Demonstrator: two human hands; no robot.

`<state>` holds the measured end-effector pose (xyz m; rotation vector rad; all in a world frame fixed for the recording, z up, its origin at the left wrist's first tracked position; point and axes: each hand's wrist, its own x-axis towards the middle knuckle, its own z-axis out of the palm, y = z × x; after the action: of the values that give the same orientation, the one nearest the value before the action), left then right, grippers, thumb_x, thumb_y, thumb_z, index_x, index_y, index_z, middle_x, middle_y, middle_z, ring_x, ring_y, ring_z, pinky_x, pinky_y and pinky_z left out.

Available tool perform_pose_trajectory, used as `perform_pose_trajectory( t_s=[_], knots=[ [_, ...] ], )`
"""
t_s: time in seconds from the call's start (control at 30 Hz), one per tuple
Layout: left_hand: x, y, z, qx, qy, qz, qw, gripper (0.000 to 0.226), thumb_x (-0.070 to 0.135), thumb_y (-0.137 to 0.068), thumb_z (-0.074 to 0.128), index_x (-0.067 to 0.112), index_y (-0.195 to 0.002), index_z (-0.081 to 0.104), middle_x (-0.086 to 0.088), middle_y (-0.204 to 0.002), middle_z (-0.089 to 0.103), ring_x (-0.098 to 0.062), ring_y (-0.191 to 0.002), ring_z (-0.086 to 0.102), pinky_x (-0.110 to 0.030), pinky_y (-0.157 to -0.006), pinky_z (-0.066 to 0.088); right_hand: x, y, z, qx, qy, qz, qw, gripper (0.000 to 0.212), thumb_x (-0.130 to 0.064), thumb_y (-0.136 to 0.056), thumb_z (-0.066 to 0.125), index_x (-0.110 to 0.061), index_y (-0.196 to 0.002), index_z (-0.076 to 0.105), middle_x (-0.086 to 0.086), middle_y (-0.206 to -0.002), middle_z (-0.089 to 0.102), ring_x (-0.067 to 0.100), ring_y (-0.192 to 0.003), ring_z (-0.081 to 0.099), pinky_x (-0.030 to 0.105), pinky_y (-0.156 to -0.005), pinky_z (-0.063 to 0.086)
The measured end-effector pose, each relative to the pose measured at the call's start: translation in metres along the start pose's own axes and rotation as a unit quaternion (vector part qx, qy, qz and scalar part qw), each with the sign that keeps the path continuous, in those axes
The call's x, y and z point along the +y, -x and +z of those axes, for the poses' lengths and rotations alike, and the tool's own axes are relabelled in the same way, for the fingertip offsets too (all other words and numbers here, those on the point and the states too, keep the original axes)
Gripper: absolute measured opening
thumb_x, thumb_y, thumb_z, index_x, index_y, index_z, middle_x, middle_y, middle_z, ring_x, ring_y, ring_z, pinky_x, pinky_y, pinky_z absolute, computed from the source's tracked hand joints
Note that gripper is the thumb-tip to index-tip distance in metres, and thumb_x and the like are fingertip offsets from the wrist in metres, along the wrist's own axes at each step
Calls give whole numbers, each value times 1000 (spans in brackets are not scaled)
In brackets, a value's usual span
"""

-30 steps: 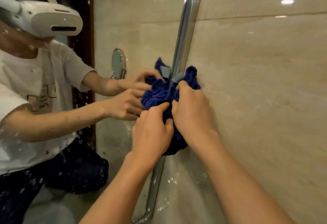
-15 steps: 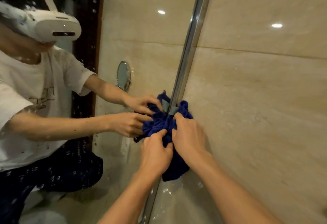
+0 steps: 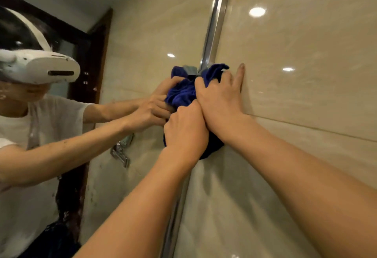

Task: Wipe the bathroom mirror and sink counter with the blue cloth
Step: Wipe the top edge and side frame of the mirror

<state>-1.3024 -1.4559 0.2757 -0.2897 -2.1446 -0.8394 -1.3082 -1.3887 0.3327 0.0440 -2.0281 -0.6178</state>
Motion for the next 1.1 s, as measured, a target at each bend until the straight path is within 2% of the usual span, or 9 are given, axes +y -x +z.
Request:
perform_pose_trajectory(
  t_s=[0.43, 0.53, 0.6, 0.67, 0.77, 0.83, 0.9, 0.97, 1.1],
  knots=[
    [-13, 4, 2, -10, 56, 2, 998, 27, 15, -93, 49, 23, -118, 57, -10, -113, 62, -37, -104, 58, -39, -70, 36, -5, 2, 4, -3, -1, 16, 1000, 27, -9, -88, 44, -8, -115, 45, 22, -100, 63, 46, -116, 45, 66, -113, 3],
    [-16, 4, 0, -35, 56, -9, 998, 35, 16, -92, 50, 25, -126, 57, -10, -121, 60, -38, -111, 56, -38, -72, 34, -4, 12, 5, 13, -22, 29, 999, 32, -12, -84, 42, -7, -115, 49, 23, -98, 65, 44, -114, 48, 59, -114, 14],
    [-22, 14, 4, -45, 52, -15, 997, 33, 18, -93, 49, 23, -124, 59, -11, -122, 59, -39, -112, 56, -38, -73, 34, -13, 33, 13, 49, -25, 34, 998, 40, -15, -80, 26, -5, -106, 55, 23, -87, 66, 42, -103, 54, 51, -104, 33],
    [-36, 43, 18, -62, 39, -23, 997, 29, 19, -95, 47, 22, -121, 59, -12, -119, 60, -39, -109, 58, -38, -72, 35, -32, 69, 26, 50, -18, 26, 998, 49, -18, -75, 18, -5, -96, 60, 21, -73, 65, 40, -90, 59, 46, -89, 37],
    [-71, 107, 45, -112, 19, -44, 993, 29, 23, -98, 45, 27, -125, 55, -11, -113, 64, -38, -106, 61, -40, -74, 44, -65, 127, 48, -20, -30, 22, 999, 32, -18, -74, 40, -8, -93, 65, 18, -67, 65, 36, -82, 60, 42, -76, 33],
    [-90, 140, 59, -154, 25, -62, 986, 36, 22, -96, 46, 31, -131, 50, -11, -114, 66, -38, -106, 61, -42, -78, 48, -84, 155, 54, -95, -55, 17, 994, 29, -16, -77, 59, -8, -104, 64, 17, -77, 69, 35, -83, 62, 41, -72, 41],
    [-98, 152, 65, -173, 49, -82, 980, 38, 20, -94, 48, 31, -130, 51, -12, -113, 67, -39, -106, 61, -42, -79, 48, -89, 166, 51, -168, -88, 3, 982, 30, -14, -89, 52, -10, -119, 53, 15, -99, 68, 34, -92, 63, 36, -66, 43],
    [-97, 147, 65, -151, 90, -84, 981, 40, 21, -91, 51, 28, -130, 53, -12, -114, 68, -39, -107, 60, -42, -79, 47, -80, 160, 45, -165, -111, -17, 980, 25, -15, -96, 43, -11, -121, 44, 12, -110, 64, 34, -97, 64, 36, -64, 36],
    [-83, 112, 56, -52, 157, -70, 984, 51, 27, -93, 55, 27, -143, 47, -11, -126, 65, -38, -117, 57, -45, -91, 49, -54, 124, 31, -81, -115, 15, 990, 21, -17, -97, 42, -12, -118, 44, 14, -109, 63, 38, -98, 63, 37, -62, 31]
  ],
)
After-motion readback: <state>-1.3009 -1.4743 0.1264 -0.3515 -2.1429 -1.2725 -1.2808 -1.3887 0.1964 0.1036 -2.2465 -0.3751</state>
